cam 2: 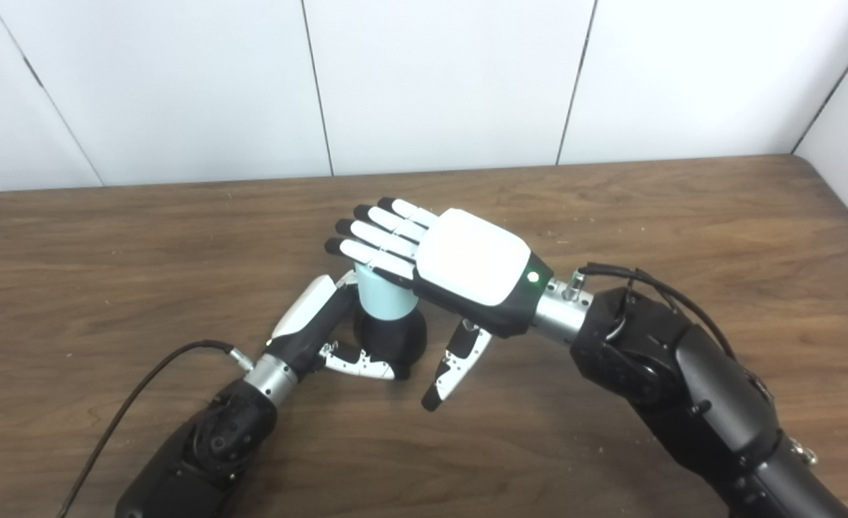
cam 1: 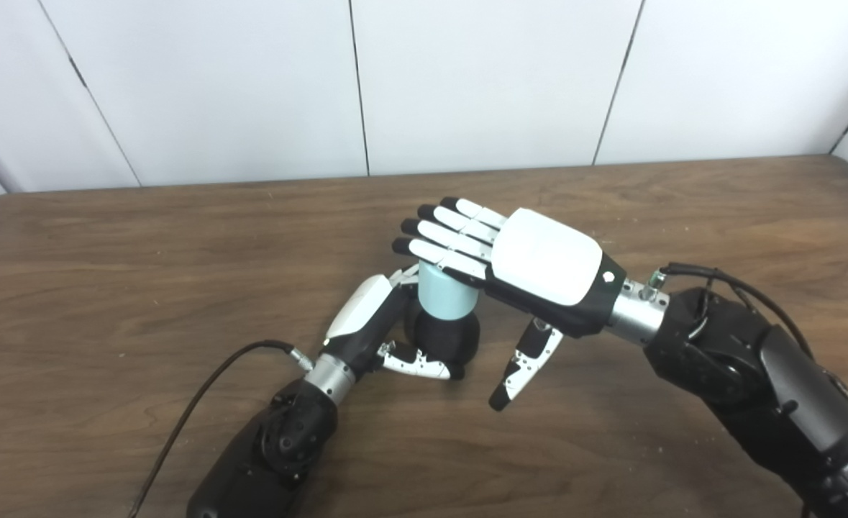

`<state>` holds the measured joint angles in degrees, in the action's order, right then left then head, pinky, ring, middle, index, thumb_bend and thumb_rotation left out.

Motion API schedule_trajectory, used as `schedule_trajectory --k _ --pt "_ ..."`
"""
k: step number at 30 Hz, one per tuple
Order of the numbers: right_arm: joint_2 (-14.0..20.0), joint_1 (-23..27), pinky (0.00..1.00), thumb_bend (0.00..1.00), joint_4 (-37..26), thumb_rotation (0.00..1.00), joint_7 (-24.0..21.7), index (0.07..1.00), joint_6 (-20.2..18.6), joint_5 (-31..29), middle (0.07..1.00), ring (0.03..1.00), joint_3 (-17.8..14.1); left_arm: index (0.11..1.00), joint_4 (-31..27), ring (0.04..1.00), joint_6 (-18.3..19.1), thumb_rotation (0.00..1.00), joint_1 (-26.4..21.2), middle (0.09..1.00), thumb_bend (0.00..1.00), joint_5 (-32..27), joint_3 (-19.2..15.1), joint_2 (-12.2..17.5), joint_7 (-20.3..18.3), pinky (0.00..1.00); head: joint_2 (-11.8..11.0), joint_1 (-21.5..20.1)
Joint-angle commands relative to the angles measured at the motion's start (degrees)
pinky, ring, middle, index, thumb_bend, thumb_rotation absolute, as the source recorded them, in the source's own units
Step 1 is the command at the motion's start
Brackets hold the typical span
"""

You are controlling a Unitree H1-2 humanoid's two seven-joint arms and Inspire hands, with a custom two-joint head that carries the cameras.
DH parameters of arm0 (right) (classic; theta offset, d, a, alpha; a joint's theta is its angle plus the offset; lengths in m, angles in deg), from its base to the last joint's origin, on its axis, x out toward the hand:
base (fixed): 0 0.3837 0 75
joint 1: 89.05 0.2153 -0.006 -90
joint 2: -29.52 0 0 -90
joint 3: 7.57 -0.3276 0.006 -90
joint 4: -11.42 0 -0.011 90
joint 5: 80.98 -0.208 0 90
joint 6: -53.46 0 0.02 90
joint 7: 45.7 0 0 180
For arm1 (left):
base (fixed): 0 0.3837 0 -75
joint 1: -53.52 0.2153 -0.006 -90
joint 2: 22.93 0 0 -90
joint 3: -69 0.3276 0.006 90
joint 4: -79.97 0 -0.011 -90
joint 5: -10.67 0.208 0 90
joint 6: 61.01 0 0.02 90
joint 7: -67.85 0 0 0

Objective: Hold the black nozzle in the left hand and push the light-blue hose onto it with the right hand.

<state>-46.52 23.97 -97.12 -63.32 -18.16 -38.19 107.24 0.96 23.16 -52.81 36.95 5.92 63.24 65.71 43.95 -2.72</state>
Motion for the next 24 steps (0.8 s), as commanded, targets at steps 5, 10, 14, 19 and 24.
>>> schedule_trajectory --k 5,10,14,19,24 --pt "0.33 -4.15 1.00 1.00 1.50 0.48 -5.99 1.000 0.79 2.90 1.000 1.000 4.06 0.483 4.18 0.961 2.49 0.08 7.33 0.813 0.50 1.71 2.99 0.40 -3.94 1.00 0.17 -0.03" --pt "0.19 -4.93 1.00 1.00 1.62 0.48 -4.36 1.000 1.74 4.64 1.000 1.000 3.80 0.483 4.06 0.961 2.51 0.08 7.32 0.810 0.50 2.15 3.15 0.56 -3.85 1.00 0.12 -0.07" --pt "0.15 -5.86 1.00 1.00 1.87 0.49 -1.13 1.000 2.60 6.09 1.000 1.000 2.98 0.483 3.91 0.961 2.67 0.08 7.28 0.810 0.50 2.03 3.08 0.65 -4.02 1.00 0.16 -0.09" --pt "0.15 -7.27 1.00 1.00 2.02 0.49 3.97 1.000 3.39 8.45 1.000 1.000 2.15 0.483 4.03 0.963 2.70 0.08 7.29 0.809 0.50 1.65 2.95 0.54 -4.12 1.00 0.13 -0.07" --pt "-0.17 -7.82 1.00 1.00 2.69 0.52 7.67 1.000 3.95 10.72 1.000 1.000 2.27 0.482 3.97 0.962 2.62 0.08 7.30 0.811 0.50 1.43 2.83 0.65 -4.26 1.00 0.14 -0.09"
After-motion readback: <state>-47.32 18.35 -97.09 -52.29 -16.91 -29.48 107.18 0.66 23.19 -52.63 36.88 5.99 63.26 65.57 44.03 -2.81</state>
